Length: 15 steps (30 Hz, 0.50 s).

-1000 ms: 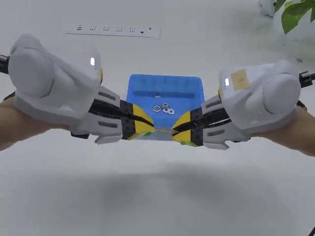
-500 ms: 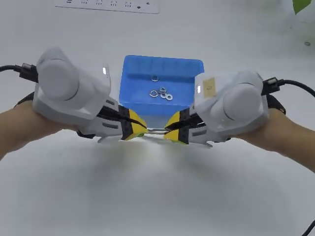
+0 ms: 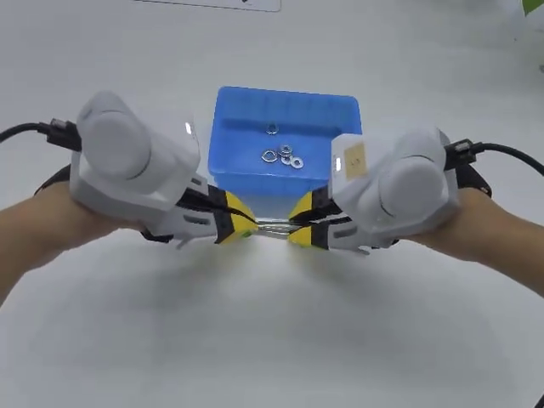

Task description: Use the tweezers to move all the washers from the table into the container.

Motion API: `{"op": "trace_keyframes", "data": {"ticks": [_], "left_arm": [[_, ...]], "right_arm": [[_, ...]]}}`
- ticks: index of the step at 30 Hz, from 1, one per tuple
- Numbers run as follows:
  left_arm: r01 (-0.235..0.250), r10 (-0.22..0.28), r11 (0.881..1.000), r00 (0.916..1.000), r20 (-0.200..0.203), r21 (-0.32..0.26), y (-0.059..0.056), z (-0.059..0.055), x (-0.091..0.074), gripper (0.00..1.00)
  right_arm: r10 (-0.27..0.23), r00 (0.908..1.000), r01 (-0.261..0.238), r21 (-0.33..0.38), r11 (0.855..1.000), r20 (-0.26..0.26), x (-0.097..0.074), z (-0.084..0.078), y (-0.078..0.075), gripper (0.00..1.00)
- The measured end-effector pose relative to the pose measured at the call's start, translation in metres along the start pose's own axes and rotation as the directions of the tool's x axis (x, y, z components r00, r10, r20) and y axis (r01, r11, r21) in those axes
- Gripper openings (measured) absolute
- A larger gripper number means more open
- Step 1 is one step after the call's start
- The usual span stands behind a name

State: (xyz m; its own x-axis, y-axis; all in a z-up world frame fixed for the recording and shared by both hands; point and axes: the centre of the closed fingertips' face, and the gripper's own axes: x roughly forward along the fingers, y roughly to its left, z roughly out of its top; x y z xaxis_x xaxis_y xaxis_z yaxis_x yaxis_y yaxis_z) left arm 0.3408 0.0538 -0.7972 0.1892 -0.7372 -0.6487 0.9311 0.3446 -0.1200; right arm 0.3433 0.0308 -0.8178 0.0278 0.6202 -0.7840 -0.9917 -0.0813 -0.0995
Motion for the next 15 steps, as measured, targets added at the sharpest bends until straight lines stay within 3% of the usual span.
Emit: {"op": "trace_keyframes", "data": {"ticks": [7,10,11,13,15], "left_arm": [[-0.029,0.028,0.999,0.9994,-0.020,-0.043,-0.004,-0.004,-0.009,0.10],[-0.021,0.021,0.998,0.9998,0.003,-0.066,-0.014,0.003,-0.019,0.12],[-0.019,0.020,0.997,0.9997,0.014,-0.071,-0.017,0.006,-0.022,0.15],[-0.026,0.028,0.999,0.9987,0.043,-0.038,-0.025,0.013,-0.033,0.21],[-0.013,0.012,1.000,0.9988,0.047,0.010,-0.040,0.011,-0.043,0.32]], "right_arm": [[-0.032,0.9995,0.032,0.026,0.999,-0.003,-0.004,-0.003,-0.001,0.17],[-0.052,0.9983,0.050,0.067,0.997,0.027,-0.012,0.000,0.000,0.17],[-0.058,0.9958,0.049,0.122,0.991,0.071,-0.021,0.007,0.002,0.17],[-0.088,0.9888,0.068,0.157,0.985,0.121,-0.041,0.012,0.003,0.19],[-0.118,0.9841,0.090,0.199,0.976,0.133,-0.062,0.008,0.006,0.25]]}}
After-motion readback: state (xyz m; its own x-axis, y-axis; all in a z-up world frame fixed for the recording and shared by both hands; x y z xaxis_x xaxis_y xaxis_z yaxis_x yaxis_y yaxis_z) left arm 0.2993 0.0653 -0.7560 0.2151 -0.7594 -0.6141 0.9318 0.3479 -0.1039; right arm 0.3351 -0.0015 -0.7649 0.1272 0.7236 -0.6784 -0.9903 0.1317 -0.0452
